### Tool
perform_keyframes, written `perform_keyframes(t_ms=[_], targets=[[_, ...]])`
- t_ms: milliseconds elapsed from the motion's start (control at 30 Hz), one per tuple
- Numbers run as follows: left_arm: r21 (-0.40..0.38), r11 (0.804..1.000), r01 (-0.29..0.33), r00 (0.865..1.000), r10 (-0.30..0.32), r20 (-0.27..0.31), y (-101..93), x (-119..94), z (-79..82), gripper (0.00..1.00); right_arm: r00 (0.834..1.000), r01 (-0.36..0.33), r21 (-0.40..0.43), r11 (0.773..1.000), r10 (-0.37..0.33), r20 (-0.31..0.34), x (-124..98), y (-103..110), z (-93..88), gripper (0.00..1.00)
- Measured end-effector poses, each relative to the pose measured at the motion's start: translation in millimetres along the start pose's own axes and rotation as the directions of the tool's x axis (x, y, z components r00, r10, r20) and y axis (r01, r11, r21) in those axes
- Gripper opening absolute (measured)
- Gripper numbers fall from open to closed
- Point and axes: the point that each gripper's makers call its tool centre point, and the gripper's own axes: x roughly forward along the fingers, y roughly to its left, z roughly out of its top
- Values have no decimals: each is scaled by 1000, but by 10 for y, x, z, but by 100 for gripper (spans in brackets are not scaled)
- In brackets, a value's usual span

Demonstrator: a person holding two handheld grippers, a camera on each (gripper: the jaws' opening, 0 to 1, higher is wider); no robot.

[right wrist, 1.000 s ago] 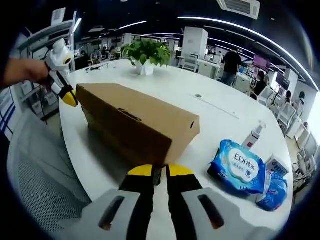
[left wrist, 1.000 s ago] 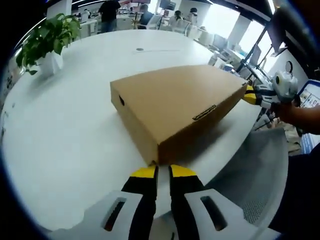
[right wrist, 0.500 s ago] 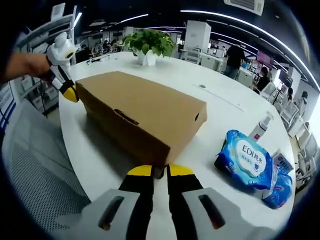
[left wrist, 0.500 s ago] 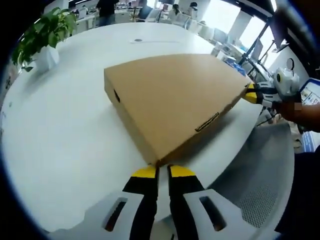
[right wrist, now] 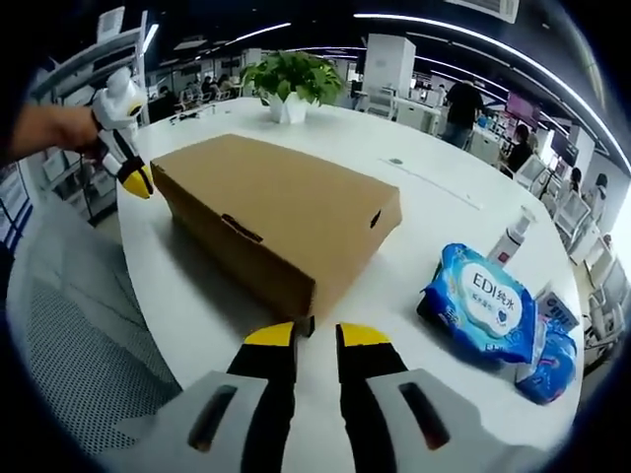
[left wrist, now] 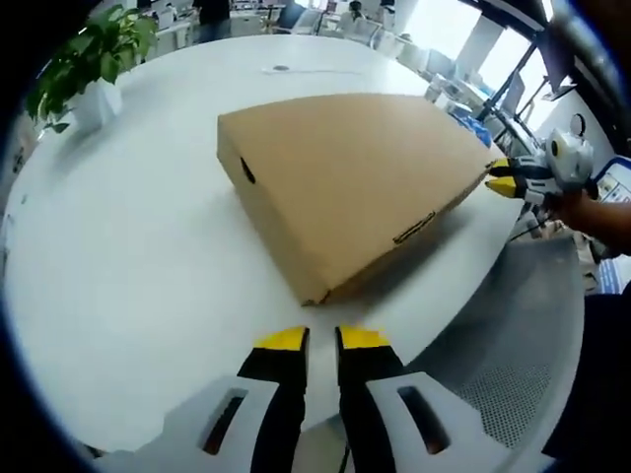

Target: Operate the shoe box by opening the lid, removing the specified soft item, and placing it in the target area until the item is outside and the box remains undamaged.

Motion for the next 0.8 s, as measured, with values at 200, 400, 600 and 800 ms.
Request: perform_keyframes(t_ms=[200,400,600,800], targets=[[59,997,-45,991,37,125,32,-388,365,13,995,18,-4,1000,-17,95,-270,-18,373,14],[156,986,-57,962,12,274,-167,-528,805,18,988,15,-6,1000,-13,152,-238,11,646,14],[211,977,-27,939,-48,341,-346,-322,874,26,989,-1,-21,1000,4,149,-74,79,675,14],[212,977,-18,950,-50,308,-329,-111,675,24,993,-6,18,1000,4,118,46,58,578,13]])
